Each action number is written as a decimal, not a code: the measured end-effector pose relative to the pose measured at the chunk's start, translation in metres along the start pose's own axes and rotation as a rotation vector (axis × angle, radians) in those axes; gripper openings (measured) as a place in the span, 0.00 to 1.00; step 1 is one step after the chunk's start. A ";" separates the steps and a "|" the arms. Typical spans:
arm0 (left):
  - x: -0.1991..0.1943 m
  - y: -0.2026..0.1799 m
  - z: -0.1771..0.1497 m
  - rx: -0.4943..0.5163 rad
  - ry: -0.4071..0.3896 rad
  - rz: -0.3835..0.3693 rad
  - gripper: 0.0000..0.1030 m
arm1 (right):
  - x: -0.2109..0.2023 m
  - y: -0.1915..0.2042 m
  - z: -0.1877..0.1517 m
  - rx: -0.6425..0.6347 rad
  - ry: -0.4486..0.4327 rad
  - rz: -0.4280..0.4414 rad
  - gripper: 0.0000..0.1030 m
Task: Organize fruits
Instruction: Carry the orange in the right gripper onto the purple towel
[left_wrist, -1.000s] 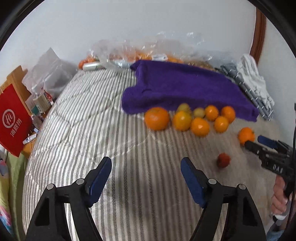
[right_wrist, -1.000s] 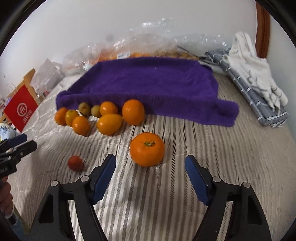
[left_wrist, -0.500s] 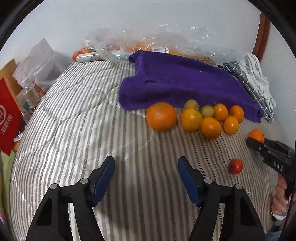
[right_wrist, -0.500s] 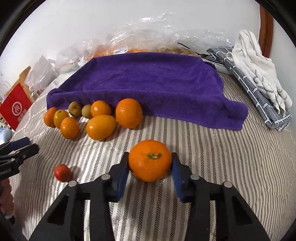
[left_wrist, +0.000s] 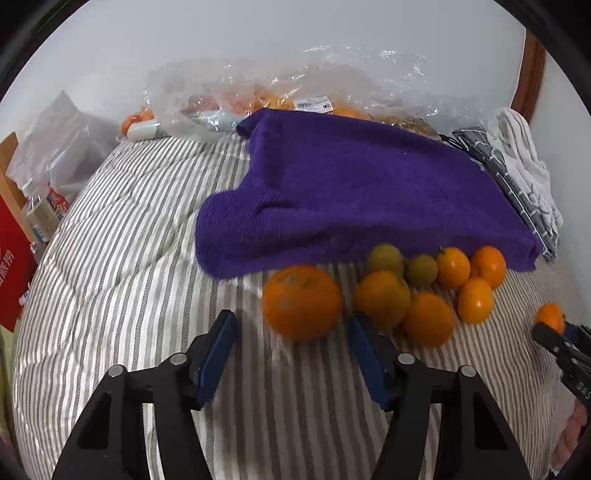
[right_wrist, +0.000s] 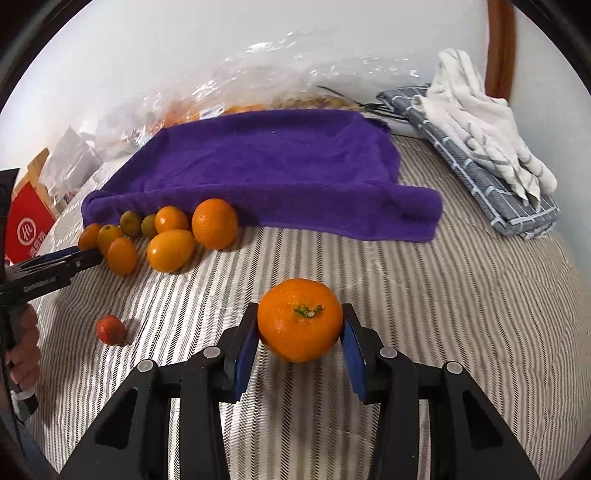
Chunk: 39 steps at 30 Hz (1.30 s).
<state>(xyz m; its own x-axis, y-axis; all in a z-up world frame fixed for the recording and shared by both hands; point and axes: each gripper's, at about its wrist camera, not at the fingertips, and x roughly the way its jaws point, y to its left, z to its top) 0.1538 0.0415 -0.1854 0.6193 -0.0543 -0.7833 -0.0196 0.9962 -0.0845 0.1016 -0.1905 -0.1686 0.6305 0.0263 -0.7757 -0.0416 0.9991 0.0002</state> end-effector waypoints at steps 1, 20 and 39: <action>0.002 -0.002 0.001 0.006 -0.010 0.013 0.52 | -0.001 -0.002 0.000 0.006 -0.006 -0.002 0.41; -0.056 0.019 0.005 -0.068 -0.052 -0.011 0.38 | -0.031 0.003 0.017 -0.008 -0.048 -0.005 0.41; -0.113 0.000 0.052 -0.041 -0.160 -0.027 0.38 | -0.055 0.003 0.073 0.007 -0.146 -0.009 0.41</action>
<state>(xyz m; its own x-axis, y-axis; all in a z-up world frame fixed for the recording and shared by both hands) 0.1252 0.0514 -0.0649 0.7374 -0.0661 -0.6723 -0.0311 0.9908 -0.1315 0.1229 -0.1868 -0.0800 0.7366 0.0217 -0.6760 -0.0305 0.9995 -0.0011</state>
